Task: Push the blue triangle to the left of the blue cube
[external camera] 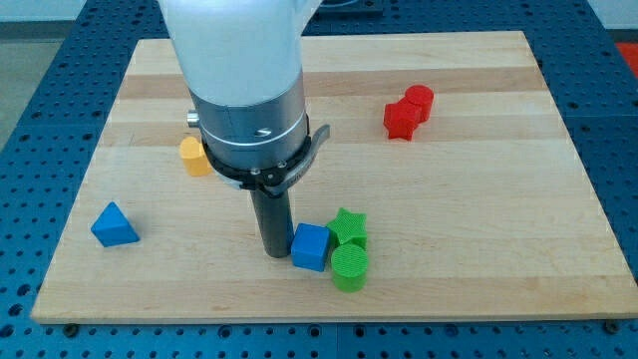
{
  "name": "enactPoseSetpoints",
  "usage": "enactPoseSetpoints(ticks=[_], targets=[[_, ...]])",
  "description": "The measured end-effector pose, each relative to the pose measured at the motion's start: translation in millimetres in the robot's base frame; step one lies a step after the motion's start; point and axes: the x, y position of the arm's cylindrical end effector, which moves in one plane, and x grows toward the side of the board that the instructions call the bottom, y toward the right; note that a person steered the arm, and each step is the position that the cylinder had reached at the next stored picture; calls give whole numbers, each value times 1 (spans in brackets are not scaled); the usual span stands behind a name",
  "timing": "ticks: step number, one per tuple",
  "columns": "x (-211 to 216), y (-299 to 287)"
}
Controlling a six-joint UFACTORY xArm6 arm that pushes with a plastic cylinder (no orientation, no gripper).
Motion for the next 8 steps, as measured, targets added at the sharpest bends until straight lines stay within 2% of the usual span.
enactPoseSetpoints(ticks=[2, 4, 5, 8], targets=[[38, -57], [40, -154], [32, -177], [-36, -219]])
